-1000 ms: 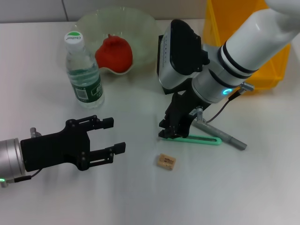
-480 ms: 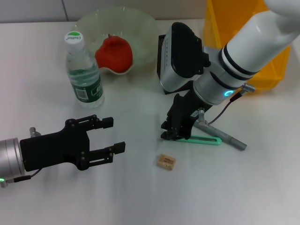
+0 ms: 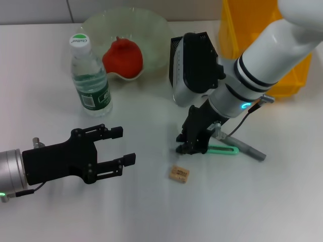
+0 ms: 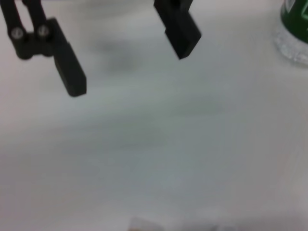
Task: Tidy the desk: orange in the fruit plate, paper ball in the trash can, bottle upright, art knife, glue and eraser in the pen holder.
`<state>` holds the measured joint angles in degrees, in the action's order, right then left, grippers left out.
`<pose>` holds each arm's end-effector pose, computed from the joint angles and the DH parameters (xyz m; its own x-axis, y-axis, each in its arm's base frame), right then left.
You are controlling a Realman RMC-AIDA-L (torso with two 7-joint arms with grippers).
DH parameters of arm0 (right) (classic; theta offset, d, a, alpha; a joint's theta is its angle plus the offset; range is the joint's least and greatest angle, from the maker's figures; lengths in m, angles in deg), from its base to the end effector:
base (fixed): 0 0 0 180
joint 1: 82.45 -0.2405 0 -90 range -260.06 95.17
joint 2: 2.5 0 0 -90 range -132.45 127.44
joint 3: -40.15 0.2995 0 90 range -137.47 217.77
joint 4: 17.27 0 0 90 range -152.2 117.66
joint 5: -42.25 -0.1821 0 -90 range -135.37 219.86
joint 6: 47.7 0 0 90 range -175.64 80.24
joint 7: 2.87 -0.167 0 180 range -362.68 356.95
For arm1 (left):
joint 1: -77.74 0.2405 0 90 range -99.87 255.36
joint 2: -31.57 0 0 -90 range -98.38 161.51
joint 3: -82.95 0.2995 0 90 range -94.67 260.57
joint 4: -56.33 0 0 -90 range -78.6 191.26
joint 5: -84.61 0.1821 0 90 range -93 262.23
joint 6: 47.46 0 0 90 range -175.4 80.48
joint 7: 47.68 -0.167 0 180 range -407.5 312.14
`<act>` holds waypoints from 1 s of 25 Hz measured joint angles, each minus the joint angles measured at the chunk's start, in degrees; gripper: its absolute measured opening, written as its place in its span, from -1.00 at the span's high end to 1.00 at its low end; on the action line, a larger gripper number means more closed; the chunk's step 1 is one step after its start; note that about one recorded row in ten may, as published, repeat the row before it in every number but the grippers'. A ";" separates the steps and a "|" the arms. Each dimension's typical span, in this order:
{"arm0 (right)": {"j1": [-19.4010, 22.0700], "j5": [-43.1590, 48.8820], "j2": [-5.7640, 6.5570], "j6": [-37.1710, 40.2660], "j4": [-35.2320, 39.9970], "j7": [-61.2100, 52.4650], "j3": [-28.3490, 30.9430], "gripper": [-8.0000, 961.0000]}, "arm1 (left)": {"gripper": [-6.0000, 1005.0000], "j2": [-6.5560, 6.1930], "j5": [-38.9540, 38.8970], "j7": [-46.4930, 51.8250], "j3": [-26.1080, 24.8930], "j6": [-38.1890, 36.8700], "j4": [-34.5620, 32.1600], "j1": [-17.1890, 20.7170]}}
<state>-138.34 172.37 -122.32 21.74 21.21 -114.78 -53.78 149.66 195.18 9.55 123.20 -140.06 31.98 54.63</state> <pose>0.1815 0.3795 -0.1410 0.9265 -0.0637 0.3710 -0.0552 -0.9979 -0.0337 -0.3026 0.2718 -0.0633 0.7852 0.2438 0.5693 0.3862 -0.9113 -0.1425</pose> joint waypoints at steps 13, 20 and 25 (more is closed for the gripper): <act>0.24 -0.15 -0.06 -0.67 -0.16 -0.15 -0.55 0.60 | -0.45 0.03 -0.06 0.12 0.00 -0.28 0.00 0.17; 0.28 -0.29 -0.06 -0.39 -0.16 -0.13 -0.55 0.60 | -0.45 0.03 -0.10 0.16 0.00 -0.30 0.00 0.24; 0.63 -0.42 -0.06 -0.10 0.35 -0.26 -0.41 0.61 | -0.45 0.03 -0.10 0.15 0.00 -0.32 0.00 0.29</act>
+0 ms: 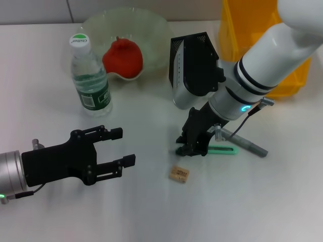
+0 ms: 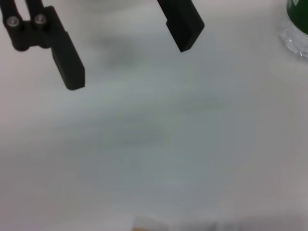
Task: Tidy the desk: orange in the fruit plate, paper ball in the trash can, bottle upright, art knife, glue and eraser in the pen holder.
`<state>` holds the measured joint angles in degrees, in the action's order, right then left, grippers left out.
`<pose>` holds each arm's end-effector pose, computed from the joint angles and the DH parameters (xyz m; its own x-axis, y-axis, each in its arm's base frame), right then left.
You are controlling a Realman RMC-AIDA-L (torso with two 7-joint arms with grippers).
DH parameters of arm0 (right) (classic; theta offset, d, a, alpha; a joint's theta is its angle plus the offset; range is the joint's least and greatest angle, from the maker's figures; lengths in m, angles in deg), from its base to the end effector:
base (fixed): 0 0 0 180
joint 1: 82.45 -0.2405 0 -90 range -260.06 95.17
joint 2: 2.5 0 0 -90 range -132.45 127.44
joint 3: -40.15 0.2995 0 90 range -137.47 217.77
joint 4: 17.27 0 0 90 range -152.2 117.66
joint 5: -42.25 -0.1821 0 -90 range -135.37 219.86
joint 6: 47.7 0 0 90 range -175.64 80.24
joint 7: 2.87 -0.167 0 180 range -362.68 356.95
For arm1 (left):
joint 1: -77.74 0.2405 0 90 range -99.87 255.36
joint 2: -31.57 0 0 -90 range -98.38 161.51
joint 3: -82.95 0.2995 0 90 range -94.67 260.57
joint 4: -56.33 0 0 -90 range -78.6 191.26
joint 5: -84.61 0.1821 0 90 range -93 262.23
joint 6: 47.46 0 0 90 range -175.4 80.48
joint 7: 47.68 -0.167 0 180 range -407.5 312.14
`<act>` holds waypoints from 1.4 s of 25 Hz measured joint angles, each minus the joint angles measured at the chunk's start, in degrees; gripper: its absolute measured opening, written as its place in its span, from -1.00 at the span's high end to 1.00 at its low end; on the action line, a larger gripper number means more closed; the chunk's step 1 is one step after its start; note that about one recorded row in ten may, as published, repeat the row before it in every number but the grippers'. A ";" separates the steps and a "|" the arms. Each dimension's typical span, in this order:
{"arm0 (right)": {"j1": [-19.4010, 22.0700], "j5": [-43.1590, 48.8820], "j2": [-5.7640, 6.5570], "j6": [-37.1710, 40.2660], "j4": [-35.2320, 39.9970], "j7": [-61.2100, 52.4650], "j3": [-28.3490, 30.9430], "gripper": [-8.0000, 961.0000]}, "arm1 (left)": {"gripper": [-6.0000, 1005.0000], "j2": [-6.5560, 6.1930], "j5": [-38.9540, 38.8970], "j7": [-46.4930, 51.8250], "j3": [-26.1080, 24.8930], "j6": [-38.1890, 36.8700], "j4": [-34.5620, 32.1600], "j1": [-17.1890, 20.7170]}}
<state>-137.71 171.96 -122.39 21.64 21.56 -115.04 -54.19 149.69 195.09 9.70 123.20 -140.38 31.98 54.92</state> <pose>0.1834 0.3769 -0.1422 0.9278 -0.0715 0.3661 -0.0641 -0.9974 -0.0324 -0.3030 0.2698 -0.0632 0.7806 0.2487 0.5735 0.3910 -0.9100 -0.1376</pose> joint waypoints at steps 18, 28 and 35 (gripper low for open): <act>12.49 -19.59 0.70 8.85 7.61 14.15 24.44 0.59 | -0.45 0.00 -0.12 0.09 -3.69 -2.05 0.16 0.05; 15.83 -40.88 0.62 8.07 -8.99 38.76 27.54 0.57 | -0.45 0.26 -1.31 -0.17 -6.05 -2.81 1.25 -0.27; 16.08 -49.52 0.54 8.16 -17.05 46.51 27.86 0.57 | -0.45 0.26 -1.65 -0.18 -6.16 -2.81 1.25 -0.26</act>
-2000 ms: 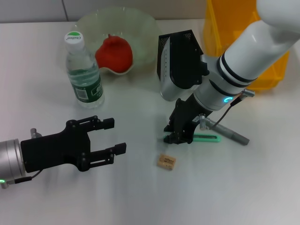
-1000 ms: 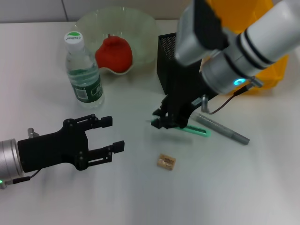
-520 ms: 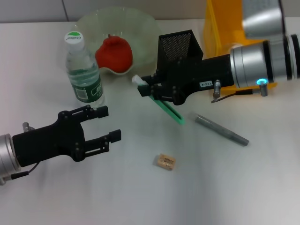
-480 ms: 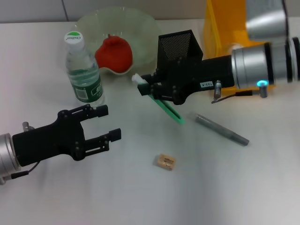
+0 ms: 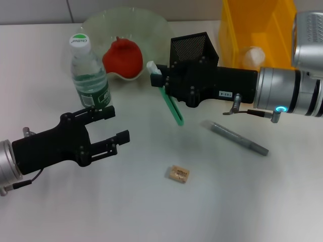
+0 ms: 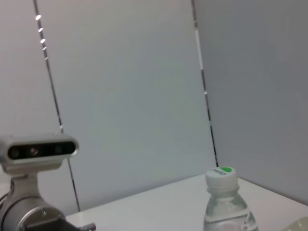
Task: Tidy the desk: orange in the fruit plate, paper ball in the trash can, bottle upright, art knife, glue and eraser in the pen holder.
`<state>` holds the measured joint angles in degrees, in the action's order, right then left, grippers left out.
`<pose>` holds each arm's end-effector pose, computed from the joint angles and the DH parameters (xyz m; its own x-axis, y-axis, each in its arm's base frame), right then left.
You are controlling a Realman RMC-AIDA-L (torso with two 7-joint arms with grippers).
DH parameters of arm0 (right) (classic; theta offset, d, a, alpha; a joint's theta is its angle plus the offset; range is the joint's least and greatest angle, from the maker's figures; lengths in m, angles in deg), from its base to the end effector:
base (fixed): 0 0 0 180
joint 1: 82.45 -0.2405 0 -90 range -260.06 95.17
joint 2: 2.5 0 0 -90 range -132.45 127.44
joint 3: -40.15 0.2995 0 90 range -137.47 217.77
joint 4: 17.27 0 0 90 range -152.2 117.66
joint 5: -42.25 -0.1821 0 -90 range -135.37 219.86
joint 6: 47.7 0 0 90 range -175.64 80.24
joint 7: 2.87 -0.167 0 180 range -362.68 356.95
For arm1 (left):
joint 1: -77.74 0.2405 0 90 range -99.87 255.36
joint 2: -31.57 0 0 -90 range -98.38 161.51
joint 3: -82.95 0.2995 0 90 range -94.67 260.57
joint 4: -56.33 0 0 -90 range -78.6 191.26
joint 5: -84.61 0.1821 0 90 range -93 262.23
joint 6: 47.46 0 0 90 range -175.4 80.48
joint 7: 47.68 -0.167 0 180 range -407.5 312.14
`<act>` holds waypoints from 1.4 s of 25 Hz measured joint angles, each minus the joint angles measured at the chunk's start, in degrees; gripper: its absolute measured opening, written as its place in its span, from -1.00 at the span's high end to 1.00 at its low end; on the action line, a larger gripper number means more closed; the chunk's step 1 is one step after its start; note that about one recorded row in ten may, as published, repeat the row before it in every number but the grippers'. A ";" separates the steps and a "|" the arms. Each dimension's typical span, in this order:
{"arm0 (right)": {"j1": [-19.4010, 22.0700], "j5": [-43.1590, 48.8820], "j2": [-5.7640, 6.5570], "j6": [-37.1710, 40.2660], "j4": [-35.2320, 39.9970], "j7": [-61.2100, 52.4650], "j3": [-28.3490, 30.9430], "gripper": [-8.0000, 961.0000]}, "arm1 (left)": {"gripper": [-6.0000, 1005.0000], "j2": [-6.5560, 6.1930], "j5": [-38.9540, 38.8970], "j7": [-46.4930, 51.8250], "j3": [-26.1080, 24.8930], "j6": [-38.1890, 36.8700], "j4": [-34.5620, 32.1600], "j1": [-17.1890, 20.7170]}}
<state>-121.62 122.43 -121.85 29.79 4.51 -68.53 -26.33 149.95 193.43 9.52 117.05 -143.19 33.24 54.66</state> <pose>0.1903 0.3640 -0.0918 0.7395 -0.1889 -0.6460 -0.3348 -0.9359 -0.1096 -0.2952 0.2768 -0.0504 0.7084 0.2231 0.6696 0.4340 -0.8859 -0.1639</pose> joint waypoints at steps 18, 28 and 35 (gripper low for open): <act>0.37 -1.75 1.62 -1.31 -1.73 -39.88 5.44 0.55 | -0.45 -0.01 -0.73 -0.33 -0.17 -1.23 -0.03 0.19; 0.72 -1.80 1.28 -3.19 -3.53 -40.41 16.47 0.53 | -0.45 -0.09 -1.16 -0.67 -0.10 -1.62 -0.02 0.43; -0.81 -1.82 1.08 -10.40 -3.53 -40.54 21.33 0.53 | -0.45 -0.04 -1.16 -0.85 0.14 -1.76 -0.02 0.52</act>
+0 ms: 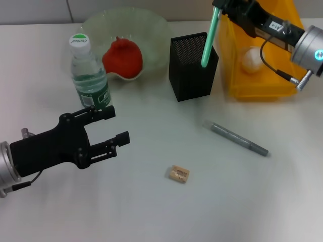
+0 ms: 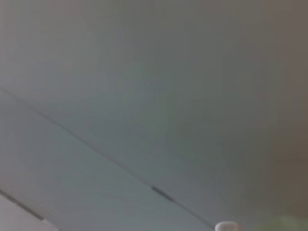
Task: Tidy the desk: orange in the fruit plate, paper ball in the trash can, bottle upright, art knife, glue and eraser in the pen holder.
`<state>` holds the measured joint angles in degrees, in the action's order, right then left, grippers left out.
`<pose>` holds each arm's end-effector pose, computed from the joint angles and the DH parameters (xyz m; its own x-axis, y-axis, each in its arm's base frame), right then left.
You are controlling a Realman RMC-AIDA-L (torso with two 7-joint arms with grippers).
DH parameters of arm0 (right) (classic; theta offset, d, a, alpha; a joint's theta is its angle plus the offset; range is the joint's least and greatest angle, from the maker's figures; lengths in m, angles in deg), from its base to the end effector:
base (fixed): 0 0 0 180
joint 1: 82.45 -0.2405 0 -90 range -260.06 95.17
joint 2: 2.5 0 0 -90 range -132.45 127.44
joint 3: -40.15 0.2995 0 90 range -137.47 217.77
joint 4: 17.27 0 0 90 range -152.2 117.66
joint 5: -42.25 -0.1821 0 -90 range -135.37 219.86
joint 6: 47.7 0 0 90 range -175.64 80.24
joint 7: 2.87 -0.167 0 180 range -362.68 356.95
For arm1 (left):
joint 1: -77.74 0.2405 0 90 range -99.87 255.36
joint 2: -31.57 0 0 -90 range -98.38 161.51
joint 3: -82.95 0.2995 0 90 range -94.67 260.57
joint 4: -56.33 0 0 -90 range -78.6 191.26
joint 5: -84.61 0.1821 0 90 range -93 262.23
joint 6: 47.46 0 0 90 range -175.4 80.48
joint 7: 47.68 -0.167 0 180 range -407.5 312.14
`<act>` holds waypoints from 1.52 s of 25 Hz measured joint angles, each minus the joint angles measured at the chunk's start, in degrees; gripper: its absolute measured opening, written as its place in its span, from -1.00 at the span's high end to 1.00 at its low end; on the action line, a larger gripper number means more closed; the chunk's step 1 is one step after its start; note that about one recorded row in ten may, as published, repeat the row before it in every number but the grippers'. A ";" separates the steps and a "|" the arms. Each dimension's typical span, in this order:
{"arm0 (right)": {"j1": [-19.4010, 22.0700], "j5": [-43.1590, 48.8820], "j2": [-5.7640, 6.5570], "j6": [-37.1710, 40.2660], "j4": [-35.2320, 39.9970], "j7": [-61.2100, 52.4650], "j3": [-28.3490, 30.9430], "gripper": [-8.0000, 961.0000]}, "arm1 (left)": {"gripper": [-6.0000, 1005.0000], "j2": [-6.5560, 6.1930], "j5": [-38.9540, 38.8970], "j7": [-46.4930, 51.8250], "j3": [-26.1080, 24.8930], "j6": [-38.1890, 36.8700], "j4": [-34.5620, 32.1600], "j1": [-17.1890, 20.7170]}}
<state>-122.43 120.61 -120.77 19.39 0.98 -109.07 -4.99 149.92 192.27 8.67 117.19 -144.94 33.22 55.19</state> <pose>0.2256 0.4267 -0.0356 0.0063 -0.6000 -0.8000 -0.8716 -0.3955 0.2898 -0.2928 0.2730 -0.0471 0.6960 0.2009 0.6894 0.4204 -0.8923 -0.1644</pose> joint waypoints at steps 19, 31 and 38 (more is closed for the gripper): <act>-5.50 -0.68 -0.83 -12.11 -0.23 0.25 -0.21 0.50 | -0.45 0.13 -0.06 -1.33 -0.30 0.03 0.90 0.06; -6.07 -0.68 -1.16 -13.61 -0.45 2.65 -0.22 0.49 | -0.45 0.04 -0.10 -1.33 -0.32 0.07 0.88 -0.05; -6.19 -0.70 -1.27 -13.66 -0.44 5.83 0.04 0.48 | -0.45 -0.05 -0.18 -1.33 -0.31 0.02 0.87 -0.12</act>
<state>-128.62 119.91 -122.04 5.73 0.54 -103.24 -4.95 149.86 192.10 7.34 116.88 -144.93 34.09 55.07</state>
